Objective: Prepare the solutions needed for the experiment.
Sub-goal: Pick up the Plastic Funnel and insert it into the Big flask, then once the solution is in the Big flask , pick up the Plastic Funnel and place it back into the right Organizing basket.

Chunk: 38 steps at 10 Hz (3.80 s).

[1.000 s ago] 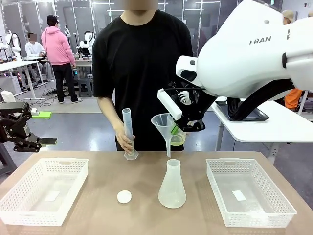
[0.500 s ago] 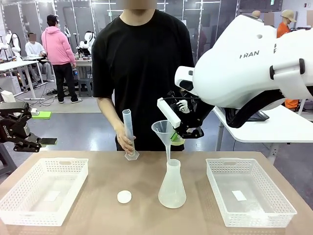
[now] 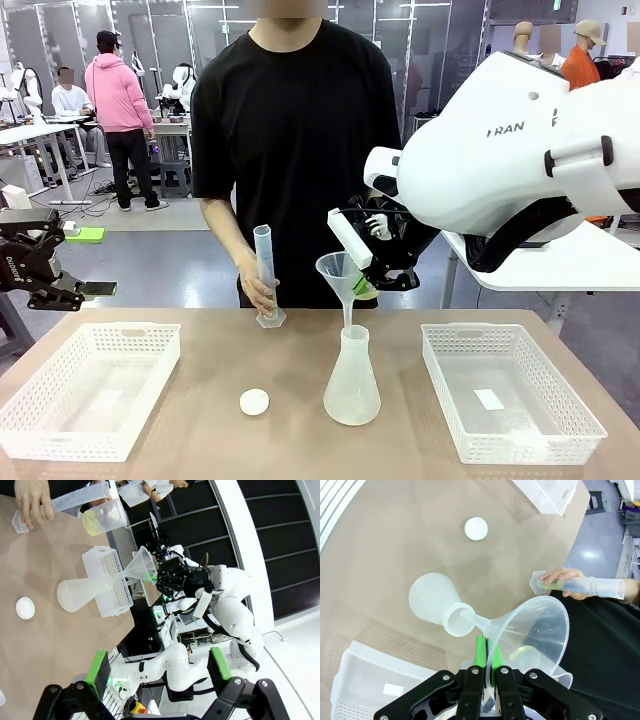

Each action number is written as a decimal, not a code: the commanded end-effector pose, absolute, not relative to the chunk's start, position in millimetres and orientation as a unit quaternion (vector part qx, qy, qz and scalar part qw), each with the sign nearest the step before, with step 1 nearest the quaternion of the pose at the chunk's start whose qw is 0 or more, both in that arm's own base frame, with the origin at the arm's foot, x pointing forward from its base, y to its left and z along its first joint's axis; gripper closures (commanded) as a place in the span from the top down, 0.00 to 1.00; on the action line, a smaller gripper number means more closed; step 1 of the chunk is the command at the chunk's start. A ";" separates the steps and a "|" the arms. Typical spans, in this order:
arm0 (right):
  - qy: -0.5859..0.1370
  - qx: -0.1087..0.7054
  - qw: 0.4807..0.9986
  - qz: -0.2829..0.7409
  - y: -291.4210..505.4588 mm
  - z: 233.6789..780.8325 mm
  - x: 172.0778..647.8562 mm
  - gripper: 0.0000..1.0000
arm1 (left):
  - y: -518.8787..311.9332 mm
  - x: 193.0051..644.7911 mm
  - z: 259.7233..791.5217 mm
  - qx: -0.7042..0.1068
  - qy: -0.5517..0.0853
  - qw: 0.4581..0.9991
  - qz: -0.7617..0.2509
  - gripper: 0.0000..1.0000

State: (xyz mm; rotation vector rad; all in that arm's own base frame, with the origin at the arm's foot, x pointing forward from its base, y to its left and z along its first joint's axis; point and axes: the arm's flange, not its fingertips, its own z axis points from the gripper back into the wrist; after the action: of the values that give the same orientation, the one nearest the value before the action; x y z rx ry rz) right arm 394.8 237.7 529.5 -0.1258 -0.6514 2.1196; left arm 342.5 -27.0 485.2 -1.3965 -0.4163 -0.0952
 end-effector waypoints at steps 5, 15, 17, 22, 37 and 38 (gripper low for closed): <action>-0.266 -0.028 0.455 0.849 228.7 496.3 406.4 0.04 | -29.1 344.0 488.3 -0.648 -0.191 0.736 -0.040 1.00; -0.279 -0.011 0.479 0.832 221.9 467.7 392.7 0.04 | -29.1 344.0 488.3 -0.648 -0.191 0.736 -0.040 1.00; -0.279 -0.011 0.477 0.833 222.0 466.3 390.7 0.16 | -29.1 344.0 488.3 -0.648 -0.191 0.736 -0.040 1.00; -0.264 -0.009 0.480 0.836 221.9 461.4 384.5 0.56 | -29.1 344.0 488.3 -0.648 -0.191 0.736 -0.040 1.00; -0.263 -0.102 0.510 0.812 226.0 511.9 358.9 0.56 | -29.1 344.0 488.3 -0.648 -0.191 0.736 -0.040 1.00; -0.263 -0.110 0.517 0.807 222.7 523.3 351.3 0.56 | -29.1 344.0 488.3 -0.648 -0.191 0.736 -0.040 1.00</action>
State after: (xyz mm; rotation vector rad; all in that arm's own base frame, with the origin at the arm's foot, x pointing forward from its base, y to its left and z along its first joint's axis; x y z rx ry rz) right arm 364.9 225.0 521.3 -0.2163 -0.6519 1.9820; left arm 342.5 -26.9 485.1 -1.3964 -0.4162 -0.0949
